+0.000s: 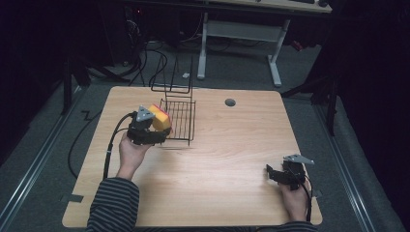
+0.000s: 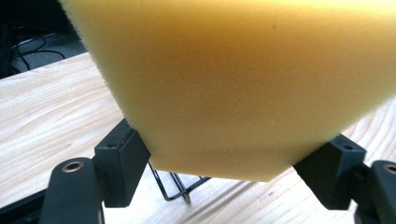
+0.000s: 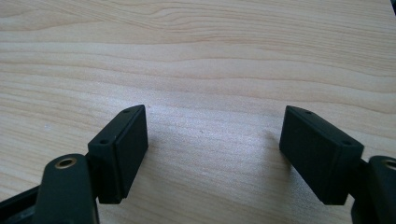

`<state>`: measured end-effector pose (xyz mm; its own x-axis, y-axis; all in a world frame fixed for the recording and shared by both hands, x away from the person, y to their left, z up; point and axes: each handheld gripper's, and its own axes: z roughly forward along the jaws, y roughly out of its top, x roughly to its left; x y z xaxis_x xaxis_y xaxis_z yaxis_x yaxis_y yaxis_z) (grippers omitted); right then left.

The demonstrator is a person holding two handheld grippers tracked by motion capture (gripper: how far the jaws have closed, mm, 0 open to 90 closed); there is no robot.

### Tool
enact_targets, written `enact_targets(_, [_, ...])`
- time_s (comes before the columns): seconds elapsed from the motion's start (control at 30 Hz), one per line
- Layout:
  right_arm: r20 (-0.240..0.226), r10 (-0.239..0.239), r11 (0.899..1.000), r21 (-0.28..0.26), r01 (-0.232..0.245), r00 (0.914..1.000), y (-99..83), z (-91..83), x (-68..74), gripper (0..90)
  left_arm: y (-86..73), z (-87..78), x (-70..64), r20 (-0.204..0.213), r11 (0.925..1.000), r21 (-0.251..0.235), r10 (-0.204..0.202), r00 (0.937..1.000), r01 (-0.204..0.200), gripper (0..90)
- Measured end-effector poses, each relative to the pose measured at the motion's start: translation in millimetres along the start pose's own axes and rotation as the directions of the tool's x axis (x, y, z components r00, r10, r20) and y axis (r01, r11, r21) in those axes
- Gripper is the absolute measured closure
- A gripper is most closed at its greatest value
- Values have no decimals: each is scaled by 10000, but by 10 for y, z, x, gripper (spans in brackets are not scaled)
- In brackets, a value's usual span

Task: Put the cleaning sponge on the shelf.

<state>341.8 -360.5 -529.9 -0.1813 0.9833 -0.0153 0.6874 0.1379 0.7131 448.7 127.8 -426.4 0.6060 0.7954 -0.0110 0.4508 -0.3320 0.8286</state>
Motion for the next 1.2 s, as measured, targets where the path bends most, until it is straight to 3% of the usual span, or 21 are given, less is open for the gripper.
enact_targets(0.47, [8, 24, 10000, -7, -24, 10000, 1, 1, 1, 238, 8, 219, 91, -551, 9985, -273, -479, 9973, 465, 249])
enact_targets(0.7, [5, 27, 10000, -10, -27, 10000, 1, 1, 1, 239, 69, 390, 76, -614, 9997, 26, -258, 9978, 260, 248])
enact_targets(0.93, [-5, -9, 10000, -59, 9, 10000, 1, 5, -4, 239, 30, 566, 86, -630, 9984, 121, -552, 9965, 560, 248])
enact_targets(1.07, [0, -1, 10000, -56, 1, 10000, 1, 5, -3, 239, 15, 649, 74, -725, 9987, 129, -473, 9962, 483, 248])
enact_targets(1.2, [5, 7, 10000, -60, -7, 10000, 2, 6, -4, 241, 28, 737, 75, -780, 9981, 434, -392, 9962, 427, 247])
